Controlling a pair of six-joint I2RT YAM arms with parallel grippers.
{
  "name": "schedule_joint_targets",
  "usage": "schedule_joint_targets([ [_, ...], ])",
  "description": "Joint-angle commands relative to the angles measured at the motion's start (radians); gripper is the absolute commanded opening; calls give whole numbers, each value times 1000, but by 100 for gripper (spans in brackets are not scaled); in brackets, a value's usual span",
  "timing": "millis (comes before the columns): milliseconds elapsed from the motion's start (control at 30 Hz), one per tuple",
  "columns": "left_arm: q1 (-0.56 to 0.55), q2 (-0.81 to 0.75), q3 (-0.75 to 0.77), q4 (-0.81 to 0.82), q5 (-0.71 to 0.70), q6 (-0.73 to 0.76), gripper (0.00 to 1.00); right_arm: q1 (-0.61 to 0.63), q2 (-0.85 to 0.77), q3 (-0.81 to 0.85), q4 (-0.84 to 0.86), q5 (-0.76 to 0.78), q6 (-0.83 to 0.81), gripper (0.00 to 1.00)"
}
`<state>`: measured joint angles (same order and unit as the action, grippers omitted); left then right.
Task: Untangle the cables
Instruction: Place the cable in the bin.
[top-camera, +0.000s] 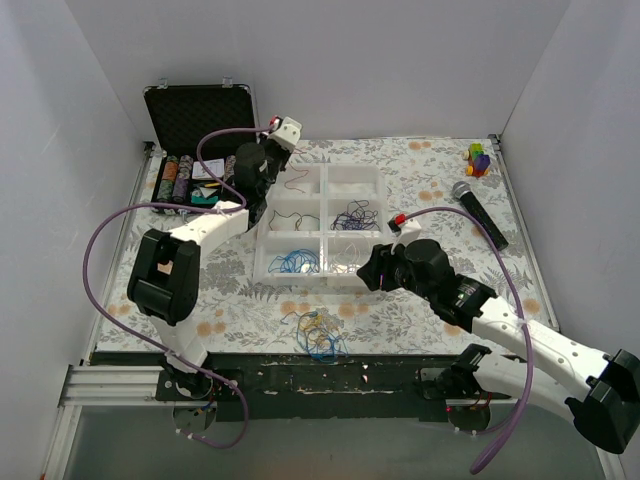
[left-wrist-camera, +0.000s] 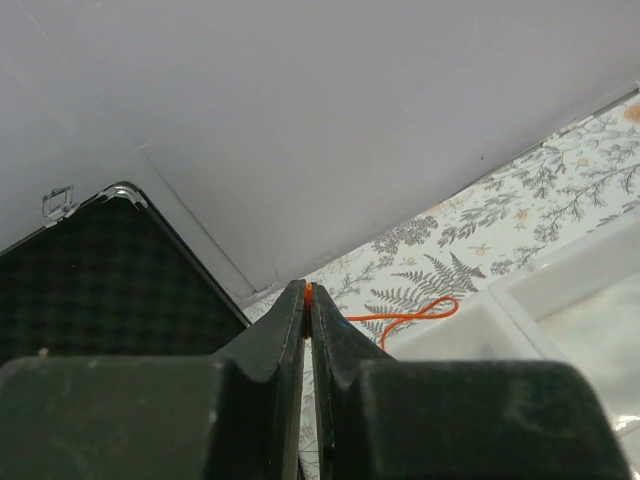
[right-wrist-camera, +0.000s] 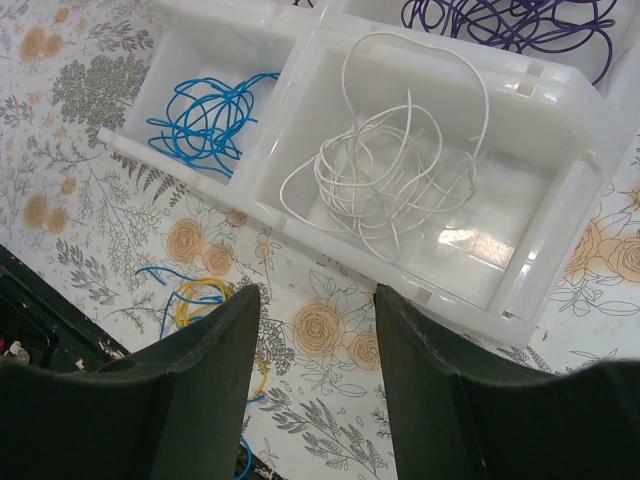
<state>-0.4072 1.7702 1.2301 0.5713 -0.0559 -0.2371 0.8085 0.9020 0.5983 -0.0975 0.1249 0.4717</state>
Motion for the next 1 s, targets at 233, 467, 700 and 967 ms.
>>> schedule_joint_targets([
  [233,1,69,71,-215,143,-25,33,4,-41,14,-10,24,25,57],
  [467,1,118,189,-422,201,-48,47,3,-55,11,-13,27,36,57],
  [700,2,20,235,-494,237,-83,76,3,-51,23,-14,15,36,58],
  [967,2,-274,171,-798,376,-52,86,6,3,55,-24,-74,22,58],
])
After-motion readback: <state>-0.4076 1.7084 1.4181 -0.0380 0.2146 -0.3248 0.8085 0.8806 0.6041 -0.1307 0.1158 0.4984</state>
